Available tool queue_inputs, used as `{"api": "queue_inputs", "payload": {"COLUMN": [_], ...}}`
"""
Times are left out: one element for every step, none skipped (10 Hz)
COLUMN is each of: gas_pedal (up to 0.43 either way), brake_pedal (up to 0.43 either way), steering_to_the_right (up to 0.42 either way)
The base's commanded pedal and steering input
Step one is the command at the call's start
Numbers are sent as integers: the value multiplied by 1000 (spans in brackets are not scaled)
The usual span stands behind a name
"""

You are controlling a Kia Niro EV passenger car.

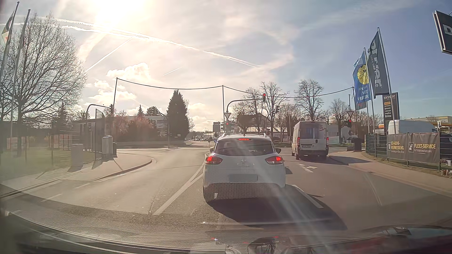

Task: Follow the waypoints while adhering to traffic rules and regulations

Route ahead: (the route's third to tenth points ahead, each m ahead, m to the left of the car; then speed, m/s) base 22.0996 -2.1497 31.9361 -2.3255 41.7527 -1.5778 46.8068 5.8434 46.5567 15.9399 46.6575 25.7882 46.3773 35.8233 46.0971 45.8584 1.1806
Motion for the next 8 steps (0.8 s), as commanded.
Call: {"api": "queue_inputs", "payload": {"gas_pedal": [0,0,0,0,0,0,0,0], "brake_pedal": [189,195,195,195,195,195,195,195], "steering_to_the_right": [9,9,9,9,9,9,9,9]}}
